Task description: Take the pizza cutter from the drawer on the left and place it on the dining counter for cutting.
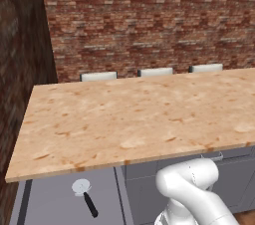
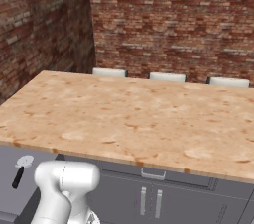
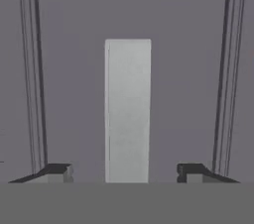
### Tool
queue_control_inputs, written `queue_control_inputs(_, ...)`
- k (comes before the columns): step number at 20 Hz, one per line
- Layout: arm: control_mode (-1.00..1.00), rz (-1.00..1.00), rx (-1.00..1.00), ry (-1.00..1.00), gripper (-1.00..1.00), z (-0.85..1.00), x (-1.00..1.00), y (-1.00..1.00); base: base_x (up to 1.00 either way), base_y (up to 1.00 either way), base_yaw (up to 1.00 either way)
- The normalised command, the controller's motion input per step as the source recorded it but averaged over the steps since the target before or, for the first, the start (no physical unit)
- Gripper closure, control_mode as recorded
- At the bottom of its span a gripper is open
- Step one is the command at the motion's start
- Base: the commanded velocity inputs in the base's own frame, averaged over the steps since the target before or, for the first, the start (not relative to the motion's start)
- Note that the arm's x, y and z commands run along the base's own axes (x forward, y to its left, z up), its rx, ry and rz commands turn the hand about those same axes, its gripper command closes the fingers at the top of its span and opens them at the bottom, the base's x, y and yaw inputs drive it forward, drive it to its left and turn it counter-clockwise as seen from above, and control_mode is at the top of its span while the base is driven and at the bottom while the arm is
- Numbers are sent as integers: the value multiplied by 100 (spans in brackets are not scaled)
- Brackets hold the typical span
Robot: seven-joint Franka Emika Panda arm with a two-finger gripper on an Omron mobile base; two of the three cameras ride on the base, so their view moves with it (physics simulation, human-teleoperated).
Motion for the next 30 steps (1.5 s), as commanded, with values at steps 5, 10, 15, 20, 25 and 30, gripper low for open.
queue_control_inputs(5, -100, -2, 0, -1, -100, 0, -95, 1, 0, 0, 0)
queue_control_inputs(10, -100, 0, 0, -6, -100, 10, -100, 16, 0, 0, 0)
queue_control_inputs(15, -100, 0, 0, 0, -100, 62, -90, 25, 0, 0, 0)
queue_control_inputs(20, -100, 0, 5, 0, -100, 100, -28, 3, 0, 0, 0)
queue_control_inputs(25, -100, 0, 7, 0, -100, 99, -3, 0, 0, 0, 0)
queue_control_inputs(30, -100, 0, 9, 5, -100, 100, 4, 0, 0, 0, 0)
